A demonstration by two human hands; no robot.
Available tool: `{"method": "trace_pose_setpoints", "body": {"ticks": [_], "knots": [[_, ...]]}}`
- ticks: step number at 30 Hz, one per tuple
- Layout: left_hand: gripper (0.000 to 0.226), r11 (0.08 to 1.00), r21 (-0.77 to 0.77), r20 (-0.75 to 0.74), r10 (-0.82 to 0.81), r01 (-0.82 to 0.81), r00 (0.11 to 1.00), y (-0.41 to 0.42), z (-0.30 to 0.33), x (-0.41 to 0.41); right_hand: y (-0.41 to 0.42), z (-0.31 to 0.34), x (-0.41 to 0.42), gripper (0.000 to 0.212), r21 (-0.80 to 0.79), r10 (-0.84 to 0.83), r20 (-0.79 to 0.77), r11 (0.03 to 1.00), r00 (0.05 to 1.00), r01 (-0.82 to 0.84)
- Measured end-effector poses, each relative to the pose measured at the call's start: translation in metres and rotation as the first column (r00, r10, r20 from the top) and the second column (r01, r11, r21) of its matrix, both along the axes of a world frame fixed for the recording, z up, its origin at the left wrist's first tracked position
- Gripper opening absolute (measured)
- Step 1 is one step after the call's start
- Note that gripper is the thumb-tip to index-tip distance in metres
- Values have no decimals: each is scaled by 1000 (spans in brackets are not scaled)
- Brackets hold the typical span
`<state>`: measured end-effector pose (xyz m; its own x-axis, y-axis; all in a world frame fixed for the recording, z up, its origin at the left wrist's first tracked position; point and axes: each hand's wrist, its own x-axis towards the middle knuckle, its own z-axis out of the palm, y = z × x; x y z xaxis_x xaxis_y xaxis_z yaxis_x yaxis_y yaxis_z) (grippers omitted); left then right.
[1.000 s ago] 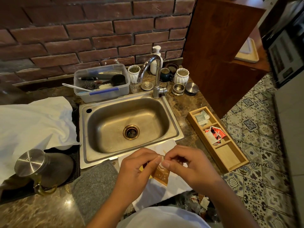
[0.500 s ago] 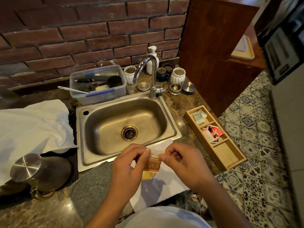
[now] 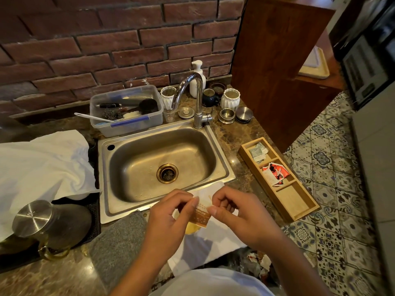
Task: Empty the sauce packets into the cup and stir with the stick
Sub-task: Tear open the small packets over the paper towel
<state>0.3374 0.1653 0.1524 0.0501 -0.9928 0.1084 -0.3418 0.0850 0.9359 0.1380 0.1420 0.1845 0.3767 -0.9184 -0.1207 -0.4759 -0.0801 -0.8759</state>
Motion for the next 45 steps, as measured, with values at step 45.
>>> {"method": "trace_pose_setpoints", "body": {"ticks": [45], "knots": [[19, 936, 210, -197, -242, 282, 950, 12, -9, -8, 5, -16, -3, 2, 104, -20, 160, 995, 987, 4]]}}
